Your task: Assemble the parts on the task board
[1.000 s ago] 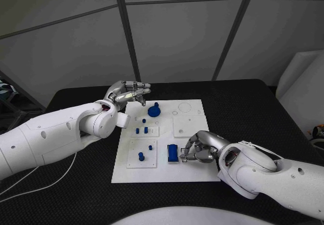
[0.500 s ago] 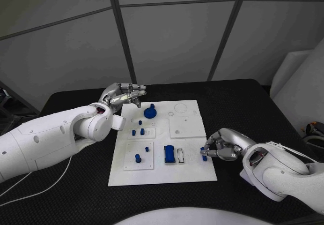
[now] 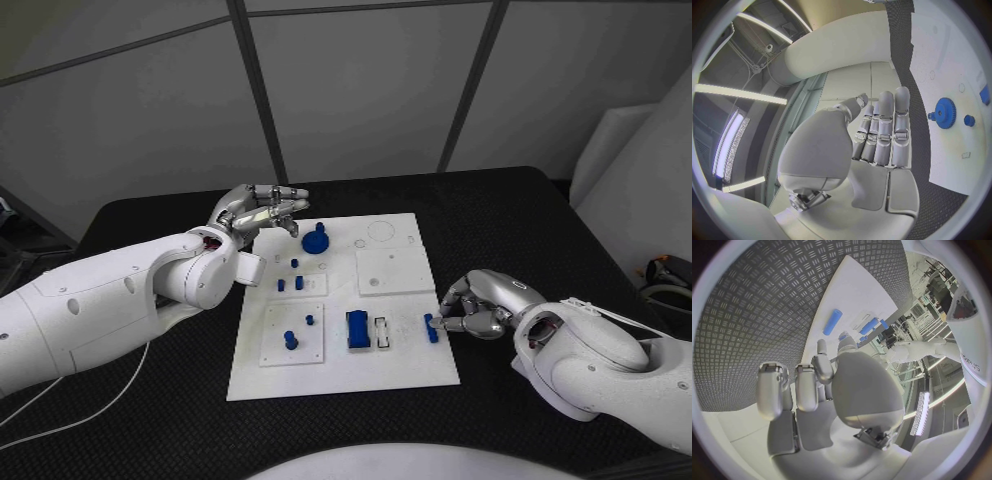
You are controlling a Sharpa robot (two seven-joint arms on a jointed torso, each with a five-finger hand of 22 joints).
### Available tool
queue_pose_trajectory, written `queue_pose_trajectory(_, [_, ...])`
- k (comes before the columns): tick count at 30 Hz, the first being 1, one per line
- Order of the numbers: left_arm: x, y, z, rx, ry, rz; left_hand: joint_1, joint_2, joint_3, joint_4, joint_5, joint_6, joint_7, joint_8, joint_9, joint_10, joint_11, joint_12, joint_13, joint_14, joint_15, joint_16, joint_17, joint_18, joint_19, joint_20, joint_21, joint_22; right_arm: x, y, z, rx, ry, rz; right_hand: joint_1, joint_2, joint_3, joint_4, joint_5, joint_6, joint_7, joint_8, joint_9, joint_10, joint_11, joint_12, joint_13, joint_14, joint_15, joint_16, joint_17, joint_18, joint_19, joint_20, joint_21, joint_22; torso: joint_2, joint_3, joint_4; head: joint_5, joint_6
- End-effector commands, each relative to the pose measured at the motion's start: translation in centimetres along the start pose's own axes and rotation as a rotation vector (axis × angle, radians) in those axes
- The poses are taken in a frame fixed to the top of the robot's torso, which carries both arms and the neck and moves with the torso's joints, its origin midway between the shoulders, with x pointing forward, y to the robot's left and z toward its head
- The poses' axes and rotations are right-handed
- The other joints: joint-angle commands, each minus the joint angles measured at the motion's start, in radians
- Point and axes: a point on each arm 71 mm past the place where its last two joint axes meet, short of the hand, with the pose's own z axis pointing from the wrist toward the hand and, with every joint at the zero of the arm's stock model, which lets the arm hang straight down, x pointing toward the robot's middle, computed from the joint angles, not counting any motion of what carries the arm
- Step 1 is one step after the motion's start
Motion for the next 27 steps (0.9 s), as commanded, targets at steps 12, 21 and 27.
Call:
queue_pose_trajectory(12, [0.2,0.0,0.0,0.007,0.014,-0.007,0.002,0.008,-0.008,0.000,0.002,-0.007,0.001,-0.003,0.000,-0.007,0.002,0.003,-0.001,-0.007,0.000,0.006,-0.001,-0.010,-0.007,-0.003,-0.006,-0.001,2.1,0.4,0.8,0.021,0.088,-0.075,-0.008,-0.001,0.000,0.005,0.002,0.026,-0.003,-0.006,0.001,0.005,-0.003,-0.001,0.000,0.058,0.004,0.001,0.009,-0.007,0.016,0.004,0.006,0.167,0.000,-0.0012,0.0012,0.002,-0.010])
queue_pose_trajectory(21, [0.1,0.0,-0.1,0.007,0.012,-0.007,0.002,0.008,-0.008,0.000,0.002,-0.007,0.001,-0.003,0.000,-0.007,0.002,0.003,-0.001,-0.007,0.000,0.006,-0.001,-0.010,-0.007,-0.003,-0.006,-0.001,2.9,0.3,0.8,0.031,0.123,-0.096,0.012,-0.001,0.008,-0.003,0.003,0.045,-0.010,-0.007,0.004,0.005,-0.009,-0.002,0.001,0.058,-0.001,0.001,0.011,-0.007,0.017,0.000,0.005,0.168,-0.001,-0.0014,0.0008,0.005,-0.012])
queue_pose_trajectory(27, [0.1,0.0,-0.1,0.007,0.012,-0.007,0.002,0.008,-0.008,0.000,0.002,-0.007,0.001,-0.003,0.000,-0.007,0.002,0.003,-0.001,-0.007,0.000,0.006,-0.001,-0.010,-0.007,-0.003,-0.006,-0.001,3.1,0.6,0.9,0.024,0.131,-0.135,0.093,-0.003,0.034,-0.045,-0.002,0.055,-0.016,-0.012,0.007,0.003,-0.016,-0.006,0.001,0.059,-0.007,0.004,0.017,-0.008,0.020,-0.006,0.009,0.172,0.000,-0.0005,0.0009,0.004,-0.012])
